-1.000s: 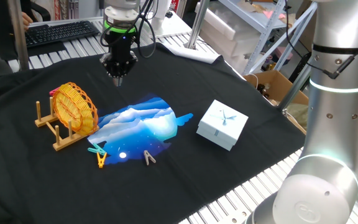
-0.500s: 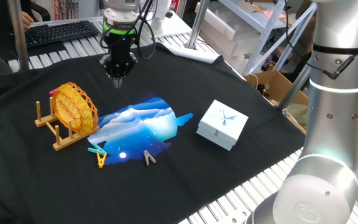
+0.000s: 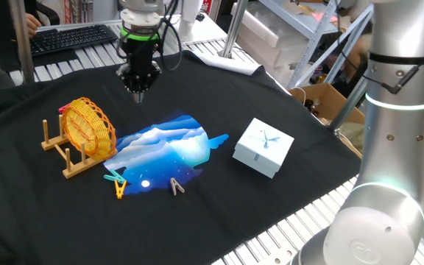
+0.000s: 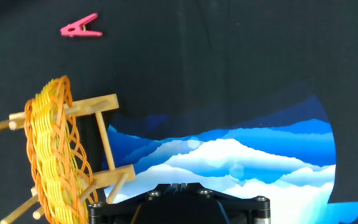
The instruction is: Take the dish off the dish rack
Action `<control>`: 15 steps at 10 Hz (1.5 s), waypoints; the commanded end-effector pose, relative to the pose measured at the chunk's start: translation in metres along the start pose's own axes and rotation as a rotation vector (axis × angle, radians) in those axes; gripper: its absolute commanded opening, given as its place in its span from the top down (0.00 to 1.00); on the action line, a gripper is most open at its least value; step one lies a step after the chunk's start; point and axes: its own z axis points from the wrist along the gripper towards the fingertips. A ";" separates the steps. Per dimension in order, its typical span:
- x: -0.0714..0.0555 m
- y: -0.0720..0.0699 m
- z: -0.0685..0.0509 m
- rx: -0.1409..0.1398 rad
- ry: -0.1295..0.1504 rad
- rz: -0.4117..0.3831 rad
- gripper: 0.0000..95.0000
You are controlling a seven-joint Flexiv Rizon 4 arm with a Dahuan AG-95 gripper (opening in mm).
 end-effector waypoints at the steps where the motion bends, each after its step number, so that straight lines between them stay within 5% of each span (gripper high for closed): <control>1: -0.003 0.001 0.000 -0.010 0.013 -0.020 1.00; 5: -0.003 0.001 0.000 -0.017 0.011 -0.041 1.00; 8: -0.003 0.002 0.000 -0.077 0.021 -0.011 1.00; 9: -0.004 0.003 0.002 -0.074 0.022 -0.011 0.80; 13: -0.009 0.011 0.004 -0.079 0.018 -0.011 0.80; 14: -0.010 0.015 0.006 -0.099 0.019 0.000 1.00; 15: -0.011 0.020 0.008 -0.111 0.021 0.007 1.00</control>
